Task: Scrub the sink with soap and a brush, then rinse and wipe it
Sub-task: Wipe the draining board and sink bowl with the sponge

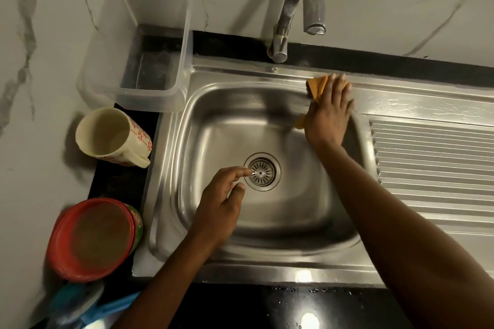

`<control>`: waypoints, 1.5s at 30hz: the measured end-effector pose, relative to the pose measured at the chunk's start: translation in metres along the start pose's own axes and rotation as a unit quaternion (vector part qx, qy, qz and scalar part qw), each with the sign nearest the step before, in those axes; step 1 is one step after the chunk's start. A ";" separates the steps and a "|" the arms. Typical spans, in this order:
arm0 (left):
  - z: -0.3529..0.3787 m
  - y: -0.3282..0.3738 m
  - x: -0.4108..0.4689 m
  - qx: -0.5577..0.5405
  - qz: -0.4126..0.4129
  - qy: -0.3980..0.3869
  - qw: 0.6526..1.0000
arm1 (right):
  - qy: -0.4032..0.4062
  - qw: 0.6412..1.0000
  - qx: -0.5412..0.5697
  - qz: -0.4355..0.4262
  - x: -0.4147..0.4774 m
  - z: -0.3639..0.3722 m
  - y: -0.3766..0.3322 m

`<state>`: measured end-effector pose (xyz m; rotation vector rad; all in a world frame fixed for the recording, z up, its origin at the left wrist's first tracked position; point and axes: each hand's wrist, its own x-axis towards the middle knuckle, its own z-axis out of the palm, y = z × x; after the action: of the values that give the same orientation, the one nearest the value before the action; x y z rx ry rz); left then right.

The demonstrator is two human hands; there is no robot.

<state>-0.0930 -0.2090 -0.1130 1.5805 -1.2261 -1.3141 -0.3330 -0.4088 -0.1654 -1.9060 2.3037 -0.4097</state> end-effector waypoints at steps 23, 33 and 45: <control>-0.009 -0.009 -0.006 -0.018 -0.045 0.030 0.998 | -0.111 0.936 0.036 -0.331 -0.026 0.049 -0.195; -0.020 -0.012 -0.008 0.003 -0.012 0.042 0.999 | -0.053 0.954 -0.055 -0.291 -0.016 0.017 -0.053; -0.026 -0.015 -0.012 -0.008 -0.036 0.046 0.998 | 0.087 0.854 0.417 0.299 -0.054 0.035 -0.057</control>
<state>-0.0649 -0.1944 -0.1185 1.6680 -1.1101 -1.2777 -0.2595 -0.3699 -0.1869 -0.7276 2.1016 -1.2535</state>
